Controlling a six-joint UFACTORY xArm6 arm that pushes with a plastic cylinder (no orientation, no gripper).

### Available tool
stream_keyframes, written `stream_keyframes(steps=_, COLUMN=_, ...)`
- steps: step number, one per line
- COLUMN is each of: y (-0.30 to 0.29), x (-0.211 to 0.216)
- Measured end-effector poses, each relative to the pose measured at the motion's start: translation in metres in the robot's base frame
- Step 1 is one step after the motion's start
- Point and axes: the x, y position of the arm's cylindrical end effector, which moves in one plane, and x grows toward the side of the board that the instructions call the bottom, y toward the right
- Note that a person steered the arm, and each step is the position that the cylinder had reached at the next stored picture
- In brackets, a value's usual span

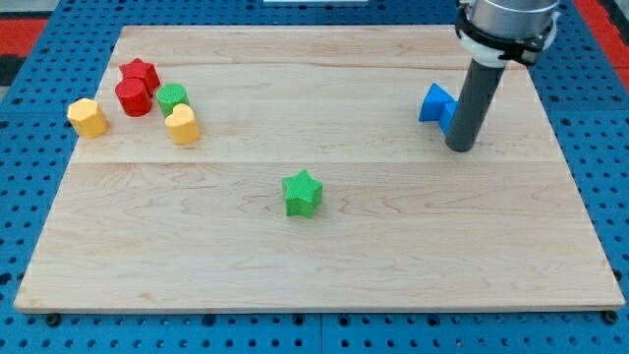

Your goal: Move your arm towards the green star

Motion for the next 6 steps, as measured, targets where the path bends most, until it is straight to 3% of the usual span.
stream_keyframes(steps=1, y=0.015, x=0.050)
stream_keyframes(steps=2, y=-0.014, x=0.113)
stream_keyframes(steps=3, y=-0.124, x=0.144)
stream_keyframes(steps=4, y=-0.222, x=0.142)
stream_keyframes(steps=5, y=-0.246, x=0.098)
stream_keyframes(steps=6, y=-0.226, x=0.043)
